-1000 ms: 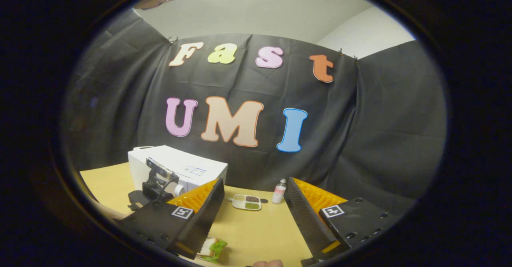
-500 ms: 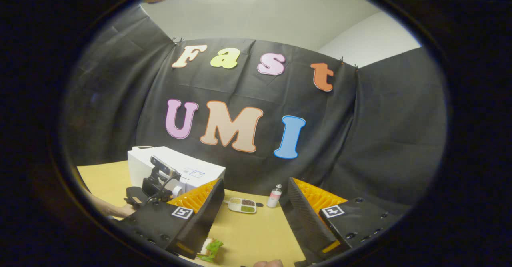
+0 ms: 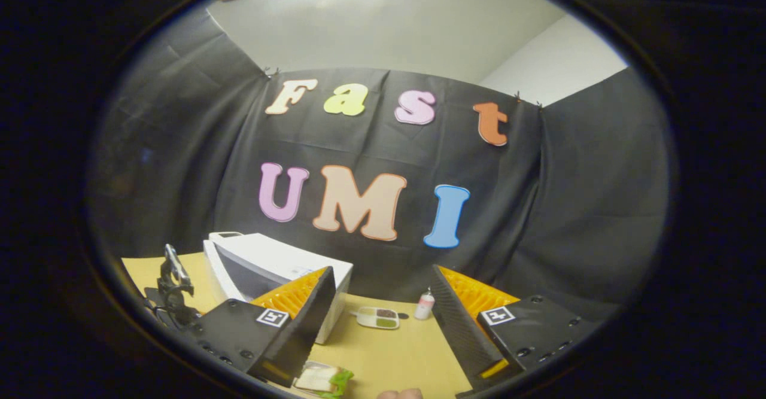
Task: Open the microwave oven with the left hand, put the food in, and close the microwave oven.
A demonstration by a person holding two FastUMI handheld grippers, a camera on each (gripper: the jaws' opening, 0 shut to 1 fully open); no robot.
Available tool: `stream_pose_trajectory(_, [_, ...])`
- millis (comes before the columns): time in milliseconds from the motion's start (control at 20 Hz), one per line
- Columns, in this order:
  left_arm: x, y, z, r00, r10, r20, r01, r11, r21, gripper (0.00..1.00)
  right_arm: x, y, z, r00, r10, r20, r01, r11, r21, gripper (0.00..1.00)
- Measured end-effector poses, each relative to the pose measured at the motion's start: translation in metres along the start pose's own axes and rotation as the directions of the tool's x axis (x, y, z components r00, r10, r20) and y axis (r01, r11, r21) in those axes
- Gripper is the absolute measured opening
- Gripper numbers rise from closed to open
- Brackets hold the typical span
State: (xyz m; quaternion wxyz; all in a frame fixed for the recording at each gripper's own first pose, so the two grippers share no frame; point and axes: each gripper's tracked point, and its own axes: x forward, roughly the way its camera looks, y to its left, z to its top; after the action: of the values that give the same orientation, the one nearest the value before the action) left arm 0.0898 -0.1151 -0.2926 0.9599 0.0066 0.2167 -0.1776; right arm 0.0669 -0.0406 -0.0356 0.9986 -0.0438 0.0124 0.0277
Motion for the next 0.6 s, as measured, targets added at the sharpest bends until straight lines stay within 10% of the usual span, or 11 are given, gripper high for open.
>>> stream_pose_trajectory(600, [-0.127,0.145,-0.051,0.959,0.275,-0.062,-0.280,0.955,-0.096,0.00,-0.017,0.067,0.023,0.994,0.104,0.044,-0.105,0.994,0.022,0.97])
